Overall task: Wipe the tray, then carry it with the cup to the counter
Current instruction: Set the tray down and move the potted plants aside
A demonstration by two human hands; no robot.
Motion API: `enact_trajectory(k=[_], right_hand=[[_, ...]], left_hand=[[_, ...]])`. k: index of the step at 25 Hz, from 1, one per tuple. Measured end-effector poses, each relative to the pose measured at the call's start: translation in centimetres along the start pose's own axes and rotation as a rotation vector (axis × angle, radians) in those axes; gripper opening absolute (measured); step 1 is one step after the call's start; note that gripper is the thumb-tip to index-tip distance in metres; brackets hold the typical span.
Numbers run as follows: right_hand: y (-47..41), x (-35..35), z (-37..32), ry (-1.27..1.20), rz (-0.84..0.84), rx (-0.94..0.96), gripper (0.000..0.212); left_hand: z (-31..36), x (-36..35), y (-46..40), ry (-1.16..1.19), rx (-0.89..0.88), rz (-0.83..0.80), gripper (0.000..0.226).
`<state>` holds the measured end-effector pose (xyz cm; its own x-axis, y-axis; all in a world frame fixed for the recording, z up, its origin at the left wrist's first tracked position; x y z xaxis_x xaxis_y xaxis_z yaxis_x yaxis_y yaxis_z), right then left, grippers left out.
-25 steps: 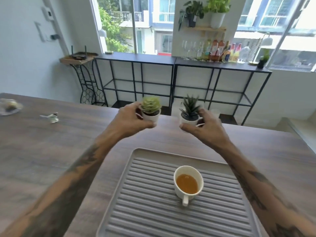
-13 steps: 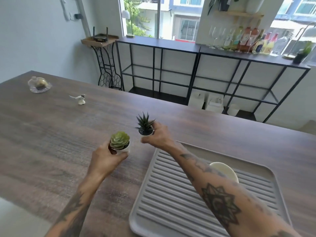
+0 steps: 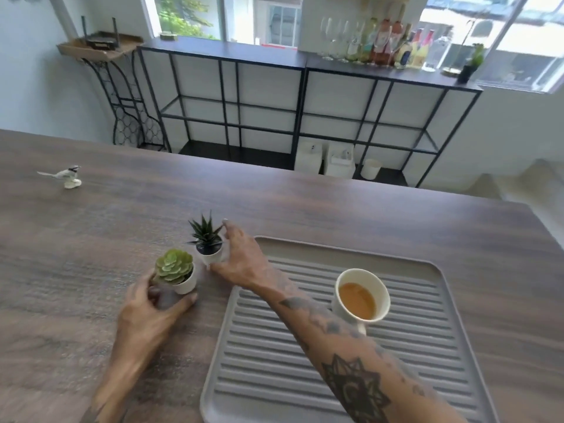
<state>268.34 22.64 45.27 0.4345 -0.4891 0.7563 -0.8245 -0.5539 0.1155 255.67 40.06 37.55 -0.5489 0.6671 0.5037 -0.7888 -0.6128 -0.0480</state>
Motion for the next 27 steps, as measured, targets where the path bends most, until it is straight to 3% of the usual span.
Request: enact_trajectory(k=[2,4,6,8,11,14,17,27], right_hand=[[4.5,3.5,-0.4,-0.029,0.112,0.069,0.074],[11.1,9.9,0.6,-0.111,0.388,0.167,0.047],[18.4,16.0,5.1,-0.16,0.678,0.15,0.029],[23.5,19.2,12.0,-0.181,0.817,-0.055,0.037],[24.9,16.6,20.9,-0.274,0.638,-0.316,0.054],[22.9,11.4,23.2,-0.338,0.368,-0.281,0.064],[21.2,8.6,23.2,-0.454,0.278,-0.225,0.076],[22.1,7.6,21.2,-0.491,0.339,-0.141,0.071]], left_hand=[[-1.1,2.5,2.8,0.112,0.058,0.175,0.069],[1.1,2.7,5.5,0.172,0.009,0.237,0.047],[6.2,-0.2,7.7,0.142,-0.197,0.135,0.031],[12.9,-5.7,9.7,0.203,-0.44,-0.133,0.026],[18.7,-15.2,11.5,0.197,-0.502,-0.637,0.049],[18.7,-21.1,12.2,0.137,-0.417,-0.843,0.071],[17.9,-22.7,12.0,0.206,-0.362,-0.839,0.074],[16.4,-21.1,13.2,0.261,-0.336,-0.769,0.07]])
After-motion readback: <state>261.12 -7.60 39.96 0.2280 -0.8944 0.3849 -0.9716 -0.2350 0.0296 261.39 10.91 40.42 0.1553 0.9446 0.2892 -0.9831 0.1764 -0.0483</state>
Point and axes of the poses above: each hand's wrist, its own y-axis away from the middle knuckle, its own x-axis out of the back of the hand, z = x × y, the point moved 10 cm from there along -y, towards the middle knuckle, and after that the axes turned 4 degrees about y, right-handed, at the moved point
